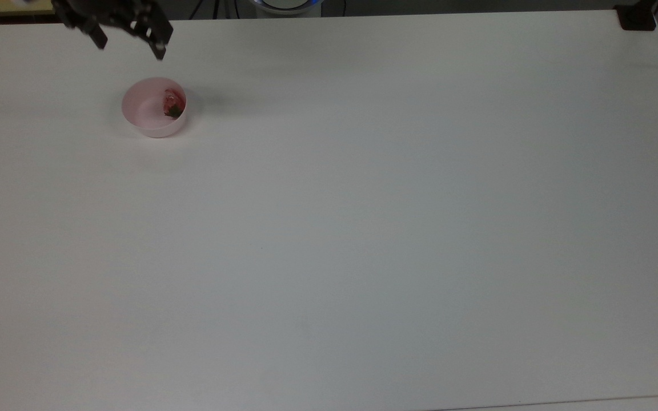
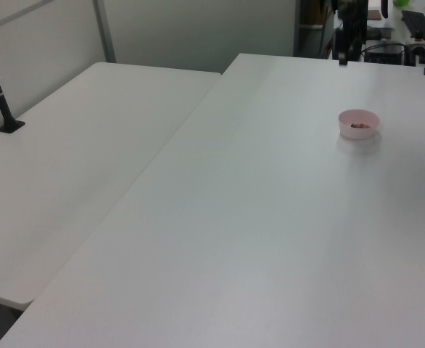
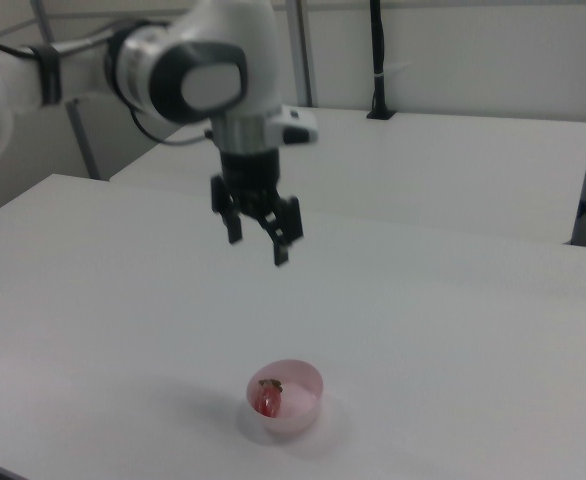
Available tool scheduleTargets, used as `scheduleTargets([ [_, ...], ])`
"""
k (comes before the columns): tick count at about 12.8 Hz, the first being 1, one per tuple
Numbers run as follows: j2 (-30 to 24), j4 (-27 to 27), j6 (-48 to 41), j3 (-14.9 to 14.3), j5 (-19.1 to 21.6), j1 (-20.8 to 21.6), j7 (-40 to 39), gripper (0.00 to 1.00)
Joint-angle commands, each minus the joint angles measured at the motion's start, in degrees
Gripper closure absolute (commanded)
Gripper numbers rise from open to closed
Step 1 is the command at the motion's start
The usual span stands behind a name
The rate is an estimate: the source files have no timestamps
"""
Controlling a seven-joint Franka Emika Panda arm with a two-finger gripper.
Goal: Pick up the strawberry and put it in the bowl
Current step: 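Open the gripper to drop the strawberry and raise away from the bowl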
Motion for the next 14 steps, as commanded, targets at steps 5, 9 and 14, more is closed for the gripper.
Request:
scheduleTargets([
  [5, -4.4, 6.6, -10.1, 6.7, 0.9, 1.9, 8.5, 0.00],
  [9, -4.0, 5.3, -1.4, 6.1, -0.3, 4.9, 3.7, 0.00],
  [14, -4.0, 5.4, -1.6, 6.0, 0.0, 4.9, -0.4, 0.00],
])
